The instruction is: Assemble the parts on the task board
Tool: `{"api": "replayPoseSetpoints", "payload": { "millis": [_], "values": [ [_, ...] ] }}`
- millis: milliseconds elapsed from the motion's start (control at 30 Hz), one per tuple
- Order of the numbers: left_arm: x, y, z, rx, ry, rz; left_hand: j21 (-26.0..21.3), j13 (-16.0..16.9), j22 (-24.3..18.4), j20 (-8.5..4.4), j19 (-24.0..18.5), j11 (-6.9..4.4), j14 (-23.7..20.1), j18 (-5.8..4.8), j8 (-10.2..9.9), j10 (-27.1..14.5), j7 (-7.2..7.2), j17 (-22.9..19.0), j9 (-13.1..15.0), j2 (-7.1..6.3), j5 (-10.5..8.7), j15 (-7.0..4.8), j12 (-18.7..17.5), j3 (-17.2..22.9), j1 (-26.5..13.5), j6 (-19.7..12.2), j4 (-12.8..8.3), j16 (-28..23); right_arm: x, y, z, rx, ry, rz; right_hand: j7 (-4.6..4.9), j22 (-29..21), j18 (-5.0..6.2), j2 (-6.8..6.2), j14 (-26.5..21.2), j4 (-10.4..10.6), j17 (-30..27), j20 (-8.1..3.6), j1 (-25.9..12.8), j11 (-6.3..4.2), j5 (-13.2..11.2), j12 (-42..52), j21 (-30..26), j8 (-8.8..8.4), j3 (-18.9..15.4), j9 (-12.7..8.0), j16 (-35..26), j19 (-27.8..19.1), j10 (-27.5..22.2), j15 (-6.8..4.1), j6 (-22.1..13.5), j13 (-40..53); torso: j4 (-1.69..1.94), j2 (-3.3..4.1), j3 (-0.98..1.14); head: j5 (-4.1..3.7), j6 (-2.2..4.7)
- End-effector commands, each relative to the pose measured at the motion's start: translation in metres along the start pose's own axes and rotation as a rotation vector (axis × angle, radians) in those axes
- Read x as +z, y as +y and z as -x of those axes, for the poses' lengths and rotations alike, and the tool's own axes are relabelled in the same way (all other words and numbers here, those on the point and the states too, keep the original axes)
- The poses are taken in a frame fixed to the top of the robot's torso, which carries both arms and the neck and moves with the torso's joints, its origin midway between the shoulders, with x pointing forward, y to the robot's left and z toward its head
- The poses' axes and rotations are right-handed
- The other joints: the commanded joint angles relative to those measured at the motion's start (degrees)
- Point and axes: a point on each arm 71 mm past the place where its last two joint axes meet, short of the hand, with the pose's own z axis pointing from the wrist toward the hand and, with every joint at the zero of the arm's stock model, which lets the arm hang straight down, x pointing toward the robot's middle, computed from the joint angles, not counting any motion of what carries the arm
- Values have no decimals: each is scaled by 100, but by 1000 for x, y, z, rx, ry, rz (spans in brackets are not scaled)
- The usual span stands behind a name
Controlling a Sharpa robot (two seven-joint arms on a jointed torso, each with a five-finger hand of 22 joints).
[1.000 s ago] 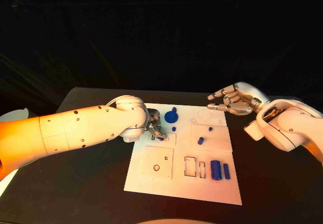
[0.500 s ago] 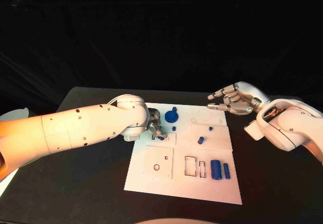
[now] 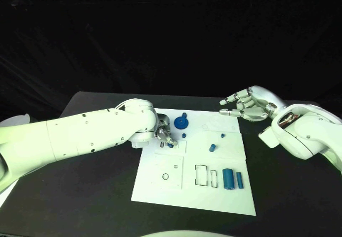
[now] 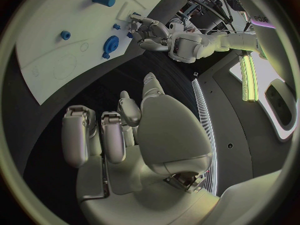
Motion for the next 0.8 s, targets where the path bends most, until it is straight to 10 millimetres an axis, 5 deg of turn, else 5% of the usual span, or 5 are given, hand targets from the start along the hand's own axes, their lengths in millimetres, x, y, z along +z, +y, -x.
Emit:
{"api": "replayPoseSetpoints", "payload": {
  "millis": [33,467,800],
  "values": [
    [3,1,-9,15,48,29,41,26,1189,-10,433,9,583,-99,-15,52,-8,1510,0,9,30,-29,52,-51,-76,56,7,18,0,1,-2,-9,14,9,-16,-8,50,52,495,-7,1127,0,-18,-6,38,-27,-29,24,-39,9,-31,-39,-26,-6,21,-8,1,1,0,-3,-3],
    [5,0,-8,21,56,33,57,114,1223,-27,449,-8,583,-107,-33,120,-30,1510,24,-55,30,-41,126,-322,-442,182,123,18,-1,1,-2,-9,15,9,-16,-8,50,52,495,-7,1127,0,-18,-6,38,-27,-29,24,-39,9,-31,-39,-26,-6,21,-8,2,0,-1,-14,-12],
    [5,3,-7,12,47,45,87,165,1282,-41,477,-33,583,-120,-45,167,-64,1510,79,-53,33,-63,162,-1353,-942,309,181,18,-1,1,-1,-10,13,8,-17,-35,56,53,492,-9,1116,0,-18,-6,44,-41,-45,25,-46,9,-40,-51,-34,-6,21,-20,6,-1,-1,-16,-17]
  ]
}}
